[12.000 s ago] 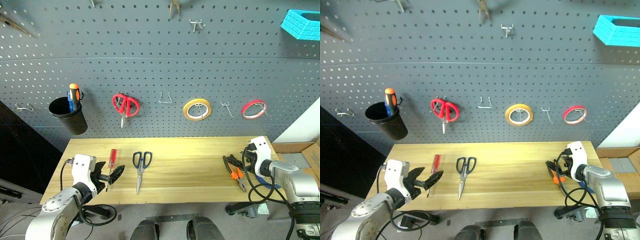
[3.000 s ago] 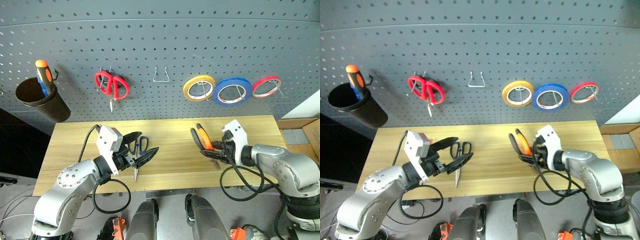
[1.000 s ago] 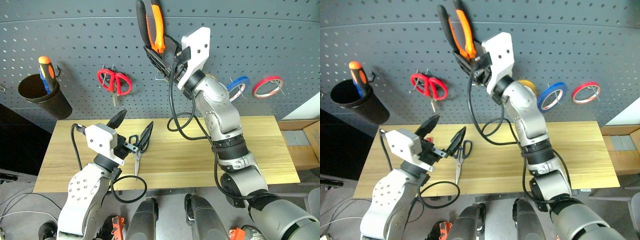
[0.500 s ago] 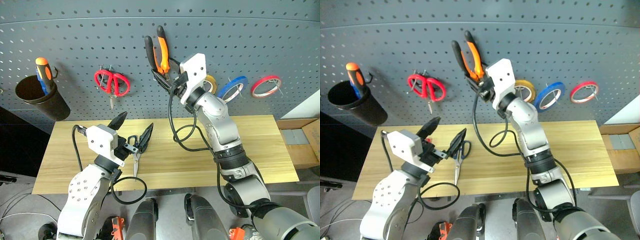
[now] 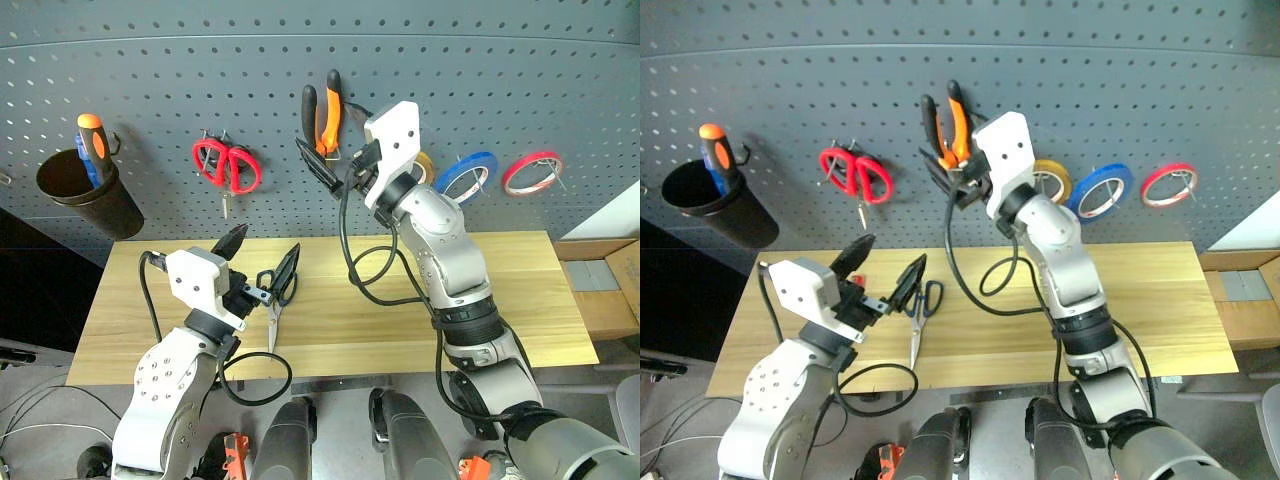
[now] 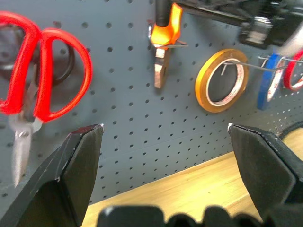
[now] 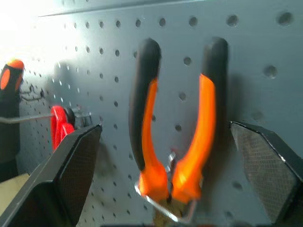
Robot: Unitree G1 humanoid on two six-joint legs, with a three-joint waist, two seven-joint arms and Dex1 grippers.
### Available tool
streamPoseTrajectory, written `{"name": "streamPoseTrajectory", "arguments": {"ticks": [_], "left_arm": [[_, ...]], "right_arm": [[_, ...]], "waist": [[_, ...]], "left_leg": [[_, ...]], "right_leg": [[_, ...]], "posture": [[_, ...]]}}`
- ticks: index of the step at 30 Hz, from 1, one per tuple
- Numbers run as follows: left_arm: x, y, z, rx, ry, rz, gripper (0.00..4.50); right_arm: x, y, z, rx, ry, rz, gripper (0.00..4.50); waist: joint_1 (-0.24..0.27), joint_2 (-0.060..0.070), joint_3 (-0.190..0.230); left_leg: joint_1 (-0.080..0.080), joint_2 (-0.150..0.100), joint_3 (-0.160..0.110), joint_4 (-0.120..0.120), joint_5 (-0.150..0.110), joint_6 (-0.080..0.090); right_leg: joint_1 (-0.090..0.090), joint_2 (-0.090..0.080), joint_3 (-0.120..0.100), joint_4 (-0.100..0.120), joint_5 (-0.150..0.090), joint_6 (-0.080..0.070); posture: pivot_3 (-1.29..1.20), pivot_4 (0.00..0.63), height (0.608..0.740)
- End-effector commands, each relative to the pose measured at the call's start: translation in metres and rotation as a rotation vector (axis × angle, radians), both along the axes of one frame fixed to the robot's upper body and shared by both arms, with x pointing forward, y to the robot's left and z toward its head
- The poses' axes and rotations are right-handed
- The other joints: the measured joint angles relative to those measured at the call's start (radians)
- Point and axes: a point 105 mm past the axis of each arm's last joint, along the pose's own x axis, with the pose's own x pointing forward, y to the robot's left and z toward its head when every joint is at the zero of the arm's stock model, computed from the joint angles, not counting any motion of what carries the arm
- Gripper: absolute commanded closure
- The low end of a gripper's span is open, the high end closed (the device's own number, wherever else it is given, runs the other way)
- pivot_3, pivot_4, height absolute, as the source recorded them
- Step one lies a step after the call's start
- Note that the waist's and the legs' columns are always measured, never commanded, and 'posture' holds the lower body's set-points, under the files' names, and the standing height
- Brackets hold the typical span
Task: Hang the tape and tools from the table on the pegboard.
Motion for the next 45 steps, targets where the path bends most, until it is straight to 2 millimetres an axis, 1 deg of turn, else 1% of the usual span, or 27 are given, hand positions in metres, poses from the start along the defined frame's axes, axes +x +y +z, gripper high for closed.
{"name": "streamPoseTrajectory", "arguments": {"ticks": [1,4,5,8,9,11,13,15,16,17,18,19,20,22,25,30,36,41,45], "left_arm": [[-0.005,0.009,-0.002,-0.027,0.021,0.022,0.0],[-0.006,0.019,-0.017,-0.053,0.108,0.046,0.0],[-0.008,0.021,-0.026,-0.059,0.163,0.036,0.0],[-0.008,0.028,-0.048,-0.089,0.303,0.039,0.0],[-0.008,0.03,-0.052,-0.097,0.329,0.047,0.0],[-0.001,0.04,-0.068,-0.103,0.433,0.123,0.0],[0.006,0.046,-0.073,-0.071,0.47,0.176,0.0],[0.014,0.049,-0.085,-0.005,0.568,0.238,0.0],[0.018,0.051,-0.087,0.004,0.593,0.269,0.0],[0.024,0.056,-0.097,0.017,0.659,0.328,0.0],[0.026,0.057,-0.106,0.034,0.72,0.362,0.0],[0.027,0.054,-0.112,0.054,0.744,0.363,0.0],[0.026,0.05,-0.118,0.06,0.781,0.358,0.0],[0.025,0.045,-0.127,0.061,0.84,0.358,0.0],[0.023,0.046,-0.138,0.085,0.902,0.4,0.0],[0.032,0.028,-0.138,0.044,0.89,0.351,0.0],[0.041,0.014,-0.138,0.034,0.878,0.32,0.0],[0.044,0.016,-0.15,0.085,0.926,0.374,0.0],[0.051,0.012,-0.155,0.109,0.944,0.381,0.0]], "right_arm": [[-0.016,-0.018,0.006,0.02,-0.019,-0.001,0.02],[-0.029,-0.037,-0.002,0.013,0.014,-0.011,0.02],[-0.034,-0.042,-0.006,0.014,0.044,0.005,0.02],[-0.048,-0.046,-0.025,-0.026,0.141,0.082,0.02],[-0.051,-0.046,-0.029,-0.04,0.161,0.1,0.02],[-0.06,-0.045,-0.047,-0.082,0.265,0.167,0.02],[-0.072,-0.043,-0.076,-0.205,0.367,0.234,0.02],[-0.075,-0.046,-0.1,-0.24,0.473,0.24,0.02],[-0.076,-0.048,-0.11,-0.25,0.51,0.243,0.02],[-0.078,-0.049,-0.123,-0.258,0.551,0.251,0.02],[-0.08,-0.049,-0.133,-0.267,0.578,0.265,0.02],[-0.081,-0.05,-0.14,-0.276,0.593,0.268,0.02],[-0.082,-0.051,-0.144,-0.282,0.599,0.267,0.02],[-0.082,-0.051,-0.148,-0.291,0.599,0.265,0.02],[-0.081,-0.051,-0.148,-0.287,0.596,0.257,0.02],[-0.083,-0.049,-0.149,-0.28,0.601,0.258,0.02],[-0.086,-0.048,-0.15,-0.276,0.608,0.257,0.02],[-0.086,-0.047,-0.151,-0.278,0.61,0.255,0.02],[-0.086,-0.047,-0.152,-0.282,0.616,0.255,0.02]], "waist": [[0.0,0.0,0.0],[0.0,0.0,0.0],[0.0,0.0,0.0],[-0.002,0.0,0.0],[-0.003,0.0,0.0],[-0.004,0.0,0.0],[-0.002,0.0,0.0],[0.0,-0.002,0.0],[0.001,-0.002,0.0],[-0.002,-0.002,0.001],[-0.007,-0.002,0.001],[0.002,-0.006,0.0],[0.002,-0.006,0.0],[0.0,-0.006,0.0],[-0.002,-0.01,0.002],[0.001,-0.01,0.002],[0.003,-0.011,0.002],[0.001,-0.011,0.002],[0.001,-0.012,0.003]], "left_leg": [[0.0,0.0,0.0,0.0,0.0,0.0],[0.0,0.0,0.0,0.0,0.0,0.0],[0.0,0.0,0.0,0.0,0.0,0.0],[0.0,0.0,0.0,0.0,0.0,0.0],[0.001,0.0,0.0,0.0,0.0,0.0],[0.001,0.0,0.0,0.0,0.0,0.001],[0.003,0.0,0.0,0.0,0.001,0.002],[0.004,0.0,-0.001,0.0,0.001,0.002],[0.004,0.0,-0.002,0.0,0.002,0.003],[0.005,0.0,-0.002,0.0,0.002,0.003],[0.005,0.0,0.0,0.0,0.002,0.003],[0.007,0.0,0.003,0.0,0.002,0.003],[0.009,0.001,-0.002,-0.001,0.002,0.003],[0.008,0.0,-0.001,-0.001,0.002,0.003],[0.008,0.0,0.001,-0.001,0.002,0.002],[0.008,0.0,-0.001,-0.002,0.003,0.0],[0.008,0.0,-0.001,-0.002,0.003,-0.001],[0.008,0.0,-0.001,-0.002,0.003,-0.001],[0.008,0.0,-0.001,-0.002,0.003,-0.001]], "right_leg": [[0.0,0.0,0.0,0.0,0.0,0.0],[0.0,0.0,0.0,0.0,0.0,0.0],[0.0,0.0,0.0,0.0,0.0,0.0],[0.0,0.0,0.0,0.0,0.0,0.0],[0.0,0.0,0.0,0.0,0.0,0.0],[0.001,0.0,0.0,0.002,0.0,0.0],[0.001,0.001,0.0,0.003,0.0,0.0],[0.003,0.001,-0.001,0.004,0.0,0.0],[0.003,0.001,-0.001,0.004,0.0,0.0],[0.004,0.001,-0.001,0.004,0.0,0.0],[0.003,0.002,0.0,0.004,0.0,0.0],[0.004,0.001,0.002,0.004,0.0,0.0],[0.007,0.003,-0.001,0.004,0.0,0.001],[0.007,0.003,0.0,0.004,0.0,0.001],[0.006,0.001,0.001,0.003,0.0,0.001],[0.006,0.001,0.0,0.004,0.0,0.001],[0.006,0.001,0.0,0.003,0.0,0.001],[0.006,0.001,0.0,0.003,0.0,0.001],[0.006,0.001,0.0,0.003,-0.001,0.001]], "posture": [[0.02,0.308,0.74],[0.01,0.307,0.74],[0.0,0.308,0.74],[-0.01,0.31,0.74],[-0.01,0.31,0.74],[-0.01,0.312,0.74],[-0.01,0.314,0.74],[0.0,0.317,0.74],[0.0,0.319,0.74],[0.01,0.322,0.74],[0.02,0.323,0.74],[0.02,0.323,0.74],[0.02,0.323,0.74],[0.01,0.324,0.74],[0.01,0.326,0.74],[0.0,0.33,0.74],[-0.01,0.335,0.74],[-0.01,0.339,0.74],[-0.01,0.342,0.74]]}}
